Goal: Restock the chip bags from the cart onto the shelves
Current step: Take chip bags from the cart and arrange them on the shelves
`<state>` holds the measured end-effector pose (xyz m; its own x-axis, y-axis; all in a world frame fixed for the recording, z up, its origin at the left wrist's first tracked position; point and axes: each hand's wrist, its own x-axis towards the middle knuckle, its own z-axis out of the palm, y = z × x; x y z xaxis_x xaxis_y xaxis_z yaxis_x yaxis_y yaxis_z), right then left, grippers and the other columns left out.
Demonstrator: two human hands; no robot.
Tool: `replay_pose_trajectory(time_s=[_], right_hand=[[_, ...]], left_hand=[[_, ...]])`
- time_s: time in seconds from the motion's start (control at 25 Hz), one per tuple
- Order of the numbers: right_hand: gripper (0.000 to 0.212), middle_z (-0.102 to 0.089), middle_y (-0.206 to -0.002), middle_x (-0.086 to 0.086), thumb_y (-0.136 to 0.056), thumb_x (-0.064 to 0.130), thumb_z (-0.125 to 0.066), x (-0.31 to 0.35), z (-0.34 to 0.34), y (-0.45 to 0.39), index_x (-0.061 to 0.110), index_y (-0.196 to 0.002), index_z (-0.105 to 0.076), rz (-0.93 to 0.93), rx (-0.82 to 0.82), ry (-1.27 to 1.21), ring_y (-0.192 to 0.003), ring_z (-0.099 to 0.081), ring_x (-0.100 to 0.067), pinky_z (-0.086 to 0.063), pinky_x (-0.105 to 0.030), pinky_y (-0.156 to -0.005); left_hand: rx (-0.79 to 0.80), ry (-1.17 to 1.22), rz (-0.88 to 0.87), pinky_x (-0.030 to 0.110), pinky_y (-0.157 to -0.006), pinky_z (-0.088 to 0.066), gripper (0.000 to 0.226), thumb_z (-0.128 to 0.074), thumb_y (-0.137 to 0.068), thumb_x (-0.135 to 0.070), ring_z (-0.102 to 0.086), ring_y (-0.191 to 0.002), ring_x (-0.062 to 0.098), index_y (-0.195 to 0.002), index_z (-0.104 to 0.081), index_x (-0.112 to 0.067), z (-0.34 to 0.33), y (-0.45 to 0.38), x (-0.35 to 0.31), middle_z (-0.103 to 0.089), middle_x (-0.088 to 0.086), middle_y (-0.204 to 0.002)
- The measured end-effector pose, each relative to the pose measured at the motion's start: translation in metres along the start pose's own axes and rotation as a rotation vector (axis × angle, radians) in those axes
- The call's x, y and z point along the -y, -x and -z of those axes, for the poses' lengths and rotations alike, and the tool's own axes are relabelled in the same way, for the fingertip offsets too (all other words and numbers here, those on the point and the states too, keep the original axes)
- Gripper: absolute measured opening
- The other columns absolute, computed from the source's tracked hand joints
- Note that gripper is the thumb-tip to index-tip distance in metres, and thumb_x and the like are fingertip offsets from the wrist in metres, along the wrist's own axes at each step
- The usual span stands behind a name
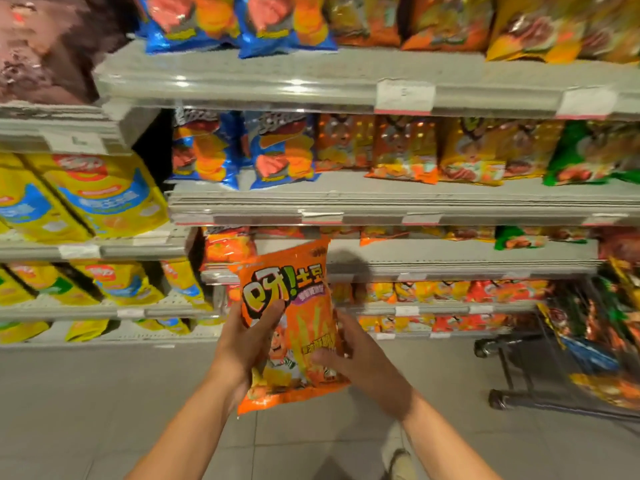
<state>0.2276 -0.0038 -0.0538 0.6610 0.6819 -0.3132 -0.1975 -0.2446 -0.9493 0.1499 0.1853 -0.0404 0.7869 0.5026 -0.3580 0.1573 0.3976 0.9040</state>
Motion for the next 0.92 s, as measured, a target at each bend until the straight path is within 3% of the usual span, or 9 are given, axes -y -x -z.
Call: replay_pose_trajectory(time_s=[0.12,0.24,0.4,0.48,0.56,0.68,0.76,0.8,0.92], right_hand=[[0.050,-0.077,-0.115,0.009,-0.086,0.032,-0.081,-0.025,0.062,0.000,0.041,-0.129,-0.058,-0.092,-0.044,-0.078,-0.104,-0.074,-0.012,-0.061,-0.028,-0.082],[0.035,-0.079,-0.105,0.010,-0.090,0.024,-0.077,-0.058,0.123,-0.018,0.033,-0.120,-0.062,-0.174,-0.062,-0.062,-0.098,-0.076,-0.013,-0.062,-0.033,-0.083],[0.042,-0.078,-0.112,0.008,-0.090,0.019,-0.077,-0.081,0.173,-0.061,0.029,-0.128,-0.062,-0.194,-0.036,-0.068,-0.101,-0.076,-0.016,-0.062,-0.038,-0.085],[0.041,-0.078,-0.115,0.005,-0.088,0.022,-0.079,-0.083,0.192,-0.102,0.033,-0.125,-0.065,-0.128,-0.064,-0.061,-0.105,-0.074,-0.016,-0.059,-0.044,-0.094],[0.038,-0.078,-0.108,0.009,-0.081,0.033,-0.082,-0.083,0.204,-0.152,0.040,-0.115,-0.068,-0.086,-0.111,-0.027,-0.101,-0.074,-0.013,-0.057,-0.044,-0.093],[0.044,-0.075,-0.115,0.003,-0.087,0.023,-0.079,-0.083,0.209,-0.222,0.030,-0.127,-0.061,-0.008,-0.143,-0.026,-0.105,-0.070,-0.018,-0.057,-0.040,-0.089],[0.041,-0.072,-0.114,0.001,-0.089,0.015,-0.076,-0.084,0.208,-0.261,0.027,-0.125,-0.058,0.048,-0.172,-0.059,-0.100,-0.066,-0.016,-0.057,-0.030,-0.080],[0.039,-0.072,-0.116,-0.001,-0.088,0.015,-0.077,-0.083,0.208,-0.277,0.026,-0.120,-0.059,0.048,-0.210,-0.068,-0.104,-0.066,-0.018,-0.058,-0.033,-0.086],[0.040,-0.071,-0.121,-0.002,-0.088,0.020,-0.077,-0.086,0.206,-0.307,0.020,-0.124,-0.059,0.008,-0.284,0.043,-0.114,-0.066,-0.021,-0.050,-0.046,-0.106]], left_hand=[[0.029,-0.125,0.094,0.041,-0.081,-0.057,0.032,-0.073,-0.086,-0.042,-0.074,-0.100,0.023,-0.114,-0.071,-0.025,-0.054,-0.014,0.028,-0.078,0.005,-0.109],[-0.072,-0.145,0.197,0.024,-0.069,-0.052,0.022,-0.073,-0.088,-0.033,-0.074,-0.082,0.003,-0.108,-0.066,-0.028,-0.097,-0.035,0.061,-0.079,-0.008,-0.095],[-0.100,-0.217,0.255,0.031,-0.080,-0.046,0.026,-0.073,-0.090,-0.030,-0.068,-0.093,0.016,-0.113,-0.065,-0.024,-0.135,-0.089,0.085,-0.077,0.003,-0.104],[-0.104,-0.224,0.232,0.027,-0.079,-0.051,0.023,-0.072,-0.090,-0.031,-0.071,-0.091,0.012,-0.111,-0.067,-0.023,-0.146,-0.131,0.083,-0.077,0.003,-0.103],[-0.038,-0.236,0.184,0.028,-0.076,-0.052,0.033,-0.069,-0.091,-0.037,-0.071,-0.091,0.015,-0.119,-0.067,-0.021,-0.149,-0.181,0.078,-0.076,0.001,-0.107],[-0.009,-0.283,0.082,0.029,-0.072,-0.049,0.042,-0.068,-0.093,-0.031,-0.066,-0.083,0.014,-0.129,-0.062,-0.011,-0.142,-0.251,0.066,-0.071,0.003,-0.105],[-0.002,-0.306,-0.014,0.023,-0.073,-0.054,0.025,-0.064,-0.095,-0.014,-0.070,-0.083,0.007,-0.119,-0.067,-0.005,-0.136,-0.292,0.060,-0.075,-0.001,-0.099],[0.005,-0.306,-0.052,0.021,-0.072,-0.055,0.016,-0.062,-0.095,-0.008,-0.070,-0.082,0.005,-0.108,-0.071,-0.009,-0.134,-0.308,0.059,-0.076,-0.004,-0.094],[0.028,-0.302,-0.078,0.022,-0.070,-0.054,0.035,-0.056,-0.096,0.001,-0.066,-0.070,0.003,-0.075,-0.076,-0.019,-0.131,-0.338,0.063,-0.074,-0.009,-0.075]])
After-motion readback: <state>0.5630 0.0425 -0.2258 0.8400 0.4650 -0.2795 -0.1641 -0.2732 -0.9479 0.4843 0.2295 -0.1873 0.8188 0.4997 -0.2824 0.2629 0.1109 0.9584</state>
